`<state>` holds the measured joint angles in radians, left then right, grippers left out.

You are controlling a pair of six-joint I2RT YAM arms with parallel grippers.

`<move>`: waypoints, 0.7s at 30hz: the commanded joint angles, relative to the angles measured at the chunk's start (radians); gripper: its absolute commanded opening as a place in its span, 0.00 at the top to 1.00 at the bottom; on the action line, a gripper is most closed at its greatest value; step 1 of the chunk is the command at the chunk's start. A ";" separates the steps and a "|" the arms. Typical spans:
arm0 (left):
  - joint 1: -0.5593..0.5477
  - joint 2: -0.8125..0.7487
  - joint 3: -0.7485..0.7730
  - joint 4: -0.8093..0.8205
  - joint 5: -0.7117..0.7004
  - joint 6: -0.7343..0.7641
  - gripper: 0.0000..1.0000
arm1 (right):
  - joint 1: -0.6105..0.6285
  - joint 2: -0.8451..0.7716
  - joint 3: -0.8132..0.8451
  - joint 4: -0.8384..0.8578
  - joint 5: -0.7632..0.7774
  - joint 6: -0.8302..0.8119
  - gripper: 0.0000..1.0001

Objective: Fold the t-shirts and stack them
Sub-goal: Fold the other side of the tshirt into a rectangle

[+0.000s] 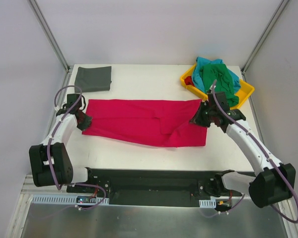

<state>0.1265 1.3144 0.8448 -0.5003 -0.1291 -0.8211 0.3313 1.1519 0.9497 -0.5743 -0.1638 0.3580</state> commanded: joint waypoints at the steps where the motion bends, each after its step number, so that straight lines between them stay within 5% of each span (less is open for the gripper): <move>1: 0.013 0.040 0.059 -0.009 0.003 0.026 1.00 | -0.040 0.097 0.125 0.060 -0.011 -0.057 0.99; 21: 0.035 0.270 0.223 -0.024 -0.066 0.079 0.96 | -0.156 0.551 0.469 0.080 0.032 -0.183 0.99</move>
<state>0.1463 1.5311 1.0039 -0.5087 -0.1501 -0.7872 0.1875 1.6562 1.3533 -0.5255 -0.1612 0.2104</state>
